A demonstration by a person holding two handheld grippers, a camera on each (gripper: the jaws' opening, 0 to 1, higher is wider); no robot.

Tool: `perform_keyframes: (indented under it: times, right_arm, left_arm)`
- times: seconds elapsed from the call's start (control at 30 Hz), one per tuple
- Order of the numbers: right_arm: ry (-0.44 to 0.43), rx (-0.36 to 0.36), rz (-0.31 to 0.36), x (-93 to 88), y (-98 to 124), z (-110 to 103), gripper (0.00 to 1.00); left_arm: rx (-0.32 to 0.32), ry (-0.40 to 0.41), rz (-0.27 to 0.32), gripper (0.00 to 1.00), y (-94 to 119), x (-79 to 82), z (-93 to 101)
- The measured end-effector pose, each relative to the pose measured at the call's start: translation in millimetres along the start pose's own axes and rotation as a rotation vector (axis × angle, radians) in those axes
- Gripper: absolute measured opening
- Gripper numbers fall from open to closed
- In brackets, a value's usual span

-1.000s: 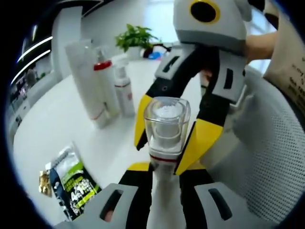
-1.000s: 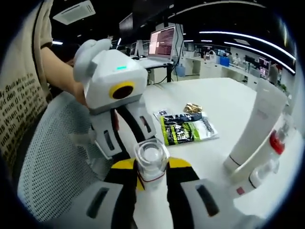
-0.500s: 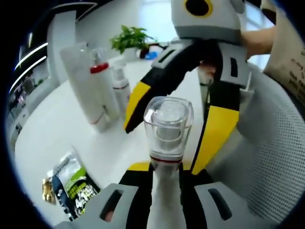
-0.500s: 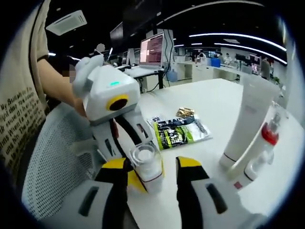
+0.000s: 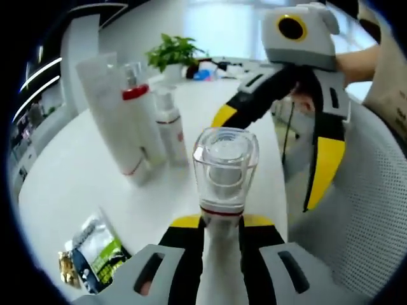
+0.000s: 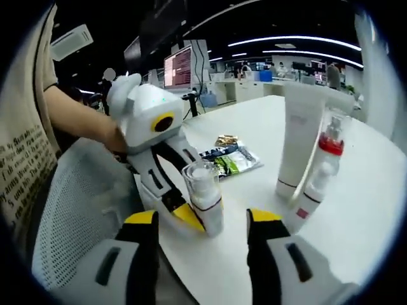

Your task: Arrange the skincare products in the storage area until every visible bottle or jar stands upright without overlapping.

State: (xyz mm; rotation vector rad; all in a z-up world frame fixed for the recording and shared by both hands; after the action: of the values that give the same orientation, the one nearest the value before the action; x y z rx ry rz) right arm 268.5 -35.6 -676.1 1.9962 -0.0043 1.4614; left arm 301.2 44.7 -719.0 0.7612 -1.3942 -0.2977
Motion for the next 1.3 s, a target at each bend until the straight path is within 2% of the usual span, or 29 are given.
perform_keyframes:
  times: [0.27,0.57,0.77,1.13,1.3]
  right_arm:
    - [-0.051,-0.055,0.010,-9.4,13,9,0.68]
    - [-0.096,-0.098,0.013,-17.6,22,19,0.74]
    - [-0.142,-0.144,0.026,-23.6,22,26,0.86]
    - [-0.156,-0.146,-0.001,-27.2,20,24,0.86]
    - [-0.168,-0.153,0.003,-27.5,20,24,0.87]
  left_arm:
    - [-0.009,0.016,-0.001,0.17,-13,9.8,-17.4]
    - [-0.003,0.023,0.008,0.17,-33,27.1,-43.3]
    - [0.006,0.029,0.033,0.17,-43,35.7,-56.3]
    - [-0.007,0.001,0.034,0.17,-56,46.2,-65.0]
    - [-0.030,0.019,0.043,0.18,-62,48.4,-63.5]
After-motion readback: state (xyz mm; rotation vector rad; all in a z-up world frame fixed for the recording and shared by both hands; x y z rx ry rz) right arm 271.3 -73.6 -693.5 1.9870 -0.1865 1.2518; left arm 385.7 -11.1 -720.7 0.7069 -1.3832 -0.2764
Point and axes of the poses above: the point that each gripper's makers call its tool centre point, and the gripper's own axes: y roughly backward along the fingers, z roughly to its right, x roughly out of its top, the point moved 5 cm from there along y, roughly backward along the fingers, and after that the axes turned 5 degrees about x, right-handed, at the moved point
